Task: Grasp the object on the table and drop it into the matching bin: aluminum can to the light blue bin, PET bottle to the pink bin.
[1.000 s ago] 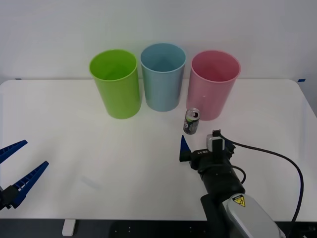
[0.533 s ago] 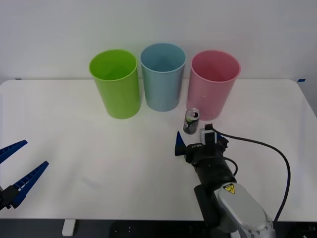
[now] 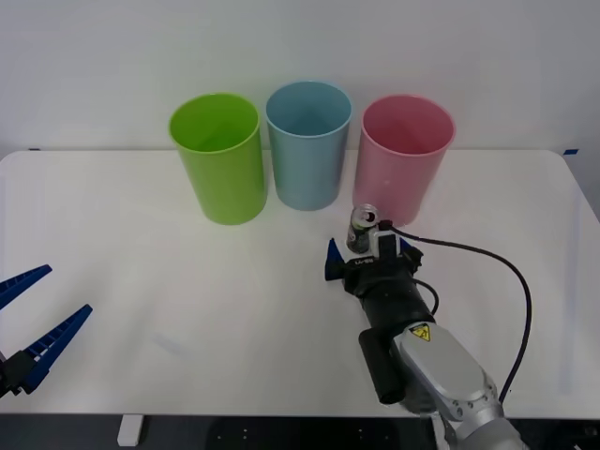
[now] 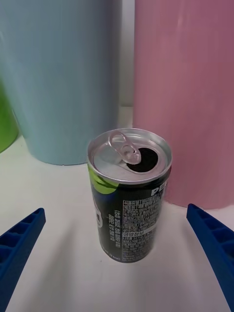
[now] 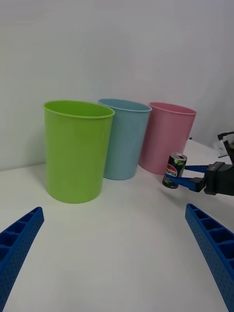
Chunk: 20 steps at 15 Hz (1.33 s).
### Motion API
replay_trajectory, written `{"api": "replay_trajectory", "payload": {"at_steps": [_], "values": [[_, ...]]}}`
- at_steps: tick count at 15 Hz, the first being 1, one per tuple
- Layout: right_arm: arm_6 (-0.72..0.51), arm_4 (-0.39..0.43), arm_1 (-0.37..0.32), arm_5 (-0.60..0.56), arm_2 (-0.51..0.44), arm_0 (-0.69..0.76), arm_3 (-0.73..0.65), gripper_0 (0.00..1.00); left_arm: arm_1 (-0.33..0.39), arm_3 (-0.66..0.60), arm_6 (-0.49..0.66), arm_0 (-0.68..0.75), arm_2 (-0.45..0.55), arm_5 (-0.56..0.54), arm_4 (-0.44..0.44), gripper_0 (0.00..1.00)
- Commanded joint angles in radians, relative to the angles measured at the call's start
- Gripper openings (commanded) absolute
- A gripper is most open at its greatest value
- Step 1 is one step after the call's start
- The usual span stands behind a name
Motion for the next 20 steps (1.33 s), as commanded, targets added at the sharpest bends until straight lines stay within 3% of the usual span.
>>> {"api": "replay_trajectory", "payload": {"at_steps": [1,10,11,12,13,20], "values": [[0.003,-0.017,0.011,0.0,-0.012,-0.054,0.063,1.0,0.0,0.0,0.0,0.0,0.0,0.0,0.0,1.0],[0.009,-0.046,0.024,-0.001,-0.021,-0.123,0.146,1.0,0.0,0.0,0.0,0.0,0.0,0.0,0.0,1.0],[0.011,-0.046,0.024,-0.001,-0.019,-0.123,0.146,0.69,0.0,0.0,0.0,0.0,0.0,0.0,0.0,1.0],[0.009,-0.046,0.024,0.0,-0.019,-0.123,0.146,0.08,0.0,0.0,0.0,0.0,0.0,0.0,0.0,1.0],[0.011,-0.046,0.024,0.0,-0.019,-0.123,0.146,0.0,0.0,0.0,0.0,0.0,0.0,0.0,0.0,1.0],[0.005,-0.045,0.024,-0.008,-0.016,-0.123,0.146,0.0,0.0,0.0,0.0,0.0,0.0,0.0,0.0,1.0]]}}
